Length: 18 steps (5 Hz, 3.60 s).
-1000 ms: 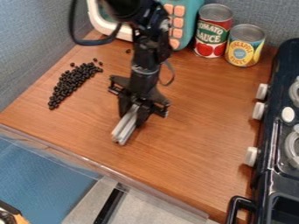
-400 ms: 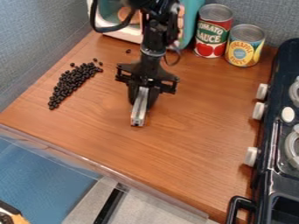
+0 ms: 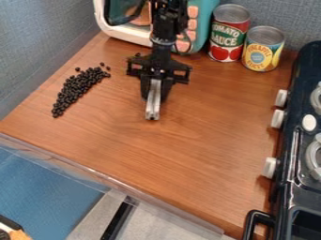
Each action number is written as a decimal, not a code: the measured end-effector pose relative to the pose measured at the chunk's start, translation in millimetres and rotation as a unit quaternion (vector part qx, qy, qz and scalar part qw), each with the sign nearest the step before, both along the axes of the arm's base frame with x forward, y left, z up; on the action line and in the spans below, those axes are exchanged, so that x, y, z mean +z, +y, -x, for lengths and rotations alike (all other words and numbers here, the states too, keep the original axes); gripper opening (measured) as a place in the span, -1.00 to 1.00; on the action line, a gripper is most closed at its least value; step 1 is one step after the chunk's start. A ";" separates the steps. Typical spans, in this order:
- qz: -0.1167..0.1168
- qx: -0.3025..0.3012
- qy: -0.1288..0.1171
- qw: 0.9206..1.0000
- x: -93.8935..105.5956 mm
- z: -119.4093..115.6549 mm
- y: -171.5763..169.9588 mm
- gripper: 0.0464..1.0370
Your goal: Sweep into pile
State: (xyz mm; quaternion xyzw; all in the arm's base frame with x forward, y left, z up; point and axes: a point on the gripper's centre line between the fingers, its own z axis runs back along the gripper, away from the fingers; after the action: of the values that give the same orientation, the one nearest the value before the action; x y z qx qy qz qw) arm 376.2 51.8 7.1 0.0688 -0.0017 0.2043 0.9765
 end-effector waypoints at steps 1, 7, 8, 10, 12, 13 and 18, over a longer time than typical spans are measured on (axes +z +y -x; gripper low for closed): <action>0.001 0.011 -0.003 1.000 -0.2 -11.6 7.3 -0.30; 0.019 0.069 -0.013 0.997 3.6 -40.4 44.4 -0.30; 0.018 0.079 -0.017 0.997 4.1 -43.7 52.8 -0.30; 0.013 0.097 -0.022 0.995 3.3 -46.8 62.2 -0.30; 0.007 0.123 -0.044 0.991 0.6 -39.0 65.6 -0.30; 0.018 0.177 -0.053 0.983 1.8 -24.0 75.4 -0.30; 0.028 0.262 -0.049 0.963 0.3 11.5 90.8 -0.30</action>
State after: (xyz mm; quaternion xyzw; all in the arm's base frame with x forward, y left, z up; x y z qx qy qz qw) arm 364.7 142.6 7.3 0.0291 -0.0261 0.4561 0.8891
